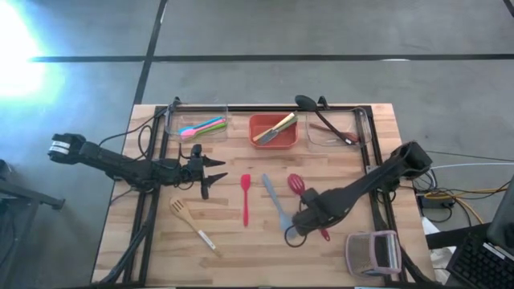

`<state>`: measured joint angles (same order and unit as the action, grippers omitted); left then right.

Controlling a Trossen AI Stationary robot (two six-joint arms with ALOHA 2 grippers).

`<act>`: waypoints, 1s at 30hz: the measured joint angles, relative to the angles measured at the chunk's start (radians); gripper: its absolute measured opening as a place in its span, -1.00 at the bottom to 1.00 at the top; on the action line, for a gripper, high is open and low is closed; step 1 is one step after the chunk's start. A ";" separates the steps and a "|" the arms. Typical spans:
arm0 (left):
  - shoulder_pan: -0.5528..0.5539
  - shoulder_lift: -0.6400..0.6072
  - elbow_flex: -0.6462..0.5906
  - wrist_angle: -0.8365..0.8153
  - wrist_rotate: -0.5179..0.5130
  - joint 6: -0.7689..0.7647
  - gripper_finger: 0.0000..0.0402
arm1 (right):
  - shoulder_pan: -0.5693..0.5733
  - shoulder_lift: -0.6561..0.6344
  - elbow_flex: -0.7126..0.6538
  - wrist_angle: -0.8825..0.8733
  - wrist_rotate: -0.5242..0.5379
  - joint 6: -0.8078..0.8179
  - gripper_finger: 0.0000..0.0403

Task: Pick & Place Kitchen Items
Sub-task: Put the red serving spoon into the right transparent bin

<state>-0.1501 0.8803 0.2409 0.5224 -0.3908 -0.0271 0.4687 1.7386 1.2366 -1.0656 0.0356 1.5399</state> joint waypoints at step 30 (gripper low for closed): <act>0.000 0.000 0.002 0.001 -0.004 0.002 -0.07 | -0.485 -0.378 0.002 -0.380 0.471 -0.518 -0.75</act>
<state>-0.1497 0.8803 0.2424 0.5232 -0.3950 -0.0254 -0.0165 1.3605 1.2388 -1.4460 0.5070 1.0216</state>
